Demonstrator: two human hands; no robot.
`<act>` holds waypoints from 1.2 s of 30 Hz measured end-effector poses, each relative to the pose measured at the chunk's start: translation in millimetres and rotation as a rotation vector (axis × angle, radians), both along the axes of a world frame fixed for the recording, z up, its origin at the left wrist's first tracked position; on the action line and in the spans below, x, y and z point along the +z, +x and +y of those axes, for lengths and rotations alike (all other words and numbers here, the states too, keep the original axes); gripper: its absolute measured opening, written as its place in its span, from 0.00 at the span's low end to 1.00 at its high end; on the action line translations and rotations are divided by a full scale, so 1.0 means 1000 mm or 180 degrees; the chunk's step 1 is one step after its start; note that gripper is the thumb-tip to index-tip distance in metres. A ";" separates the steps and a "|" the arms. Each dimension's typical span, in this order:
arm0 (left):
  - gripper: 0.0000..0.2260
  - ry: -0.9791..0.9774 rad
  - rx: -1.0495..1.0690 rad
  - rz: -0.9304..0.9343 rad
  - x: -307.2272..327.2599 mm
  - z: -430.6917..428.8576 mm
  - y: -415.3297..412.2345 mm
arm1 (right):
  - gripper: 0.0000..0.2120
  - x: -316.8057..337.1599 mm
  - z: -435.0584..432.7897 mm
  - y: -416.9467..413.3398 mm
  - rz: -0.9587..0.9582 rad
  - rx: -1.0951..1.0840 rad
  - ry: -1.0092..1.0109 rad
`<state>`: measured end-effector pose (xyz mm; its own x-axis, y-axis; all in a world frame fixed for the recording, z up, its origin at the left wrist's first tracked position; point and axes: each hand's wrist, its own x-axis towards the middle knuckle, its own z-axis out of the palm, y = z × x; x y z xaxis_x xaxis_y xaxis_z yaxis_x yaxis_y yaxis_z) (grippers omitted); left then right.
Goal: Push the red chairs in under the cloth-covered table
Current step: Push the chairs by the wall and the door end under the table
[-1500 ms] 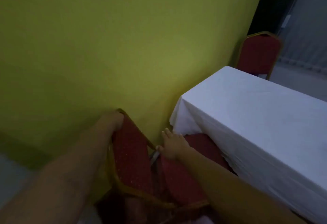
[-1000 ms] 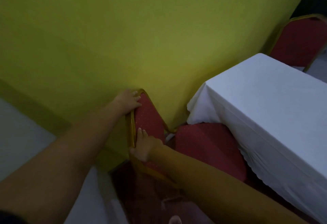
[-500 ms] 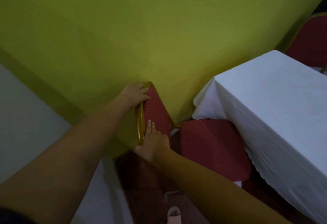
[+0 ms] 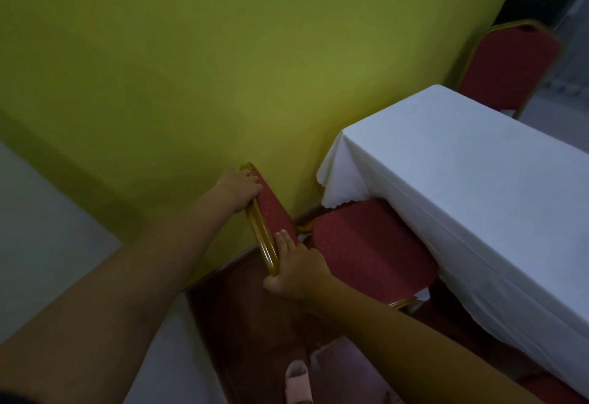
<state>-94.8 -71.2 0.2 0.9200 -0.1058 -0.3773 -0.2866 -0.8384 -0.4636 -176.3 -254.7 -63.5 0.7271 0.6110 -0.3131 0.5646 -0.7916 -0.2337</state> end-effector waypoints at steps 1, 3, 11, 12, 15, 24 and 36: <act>0.18 -0.0057 0.0023 0.0003 -0.001 -0.009 -0.006 | 0.46 0.000 -0.012 -0.004 0.0048 0.0007 0.0037; 0.18 -0.0185 0.0042 0.0038 -0.001 -0.027 -0.017 | 0.46 0.000 -0.035 -0.011 0.0156 0.0044 0.0103; 0.16 -0.1026 -0.0010 -0.0061 -0.012 -0.069 -0.055 | 0.42 -0.002 -0.099 -0.036 -0.0273 0.0172 0.0293; 0.16 -0.1027 -0.0011 -0.0076 -0.013 -0.071 -0.057 | 0.41 -0.002 -0.099 -0.041 -0.0294 0.0051 0.0437; 0.17 -0.0888 -0.0073 -0.0073 -0.016 -0.082 -0.062 | 0.37 0.001 -0.094 -0.053 -0.0268 -0.0475 0.0873; 0.11 -0.1510 -0.0661 -0.0684 -0.040 -0.105 -0.092 | 0.29 -0.011 -0.121 -0.092 0.0045 -0.1614 0.1533; 0.21 -0.2413 -0.1217 -0.1282 -0.062 -0.139 -0.099 | 0.25 -0.007 -0.178 -0.102 -0.0638 -0.1678 0.1243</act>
<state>-193.9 -209.9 -61.4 0.8182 -0.5150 0.2554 -0.5418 -0.8394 0.0432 -278.0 -432.8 -71.0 0.9793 0.2004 0.0298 0.1892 -0.8514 -0.4891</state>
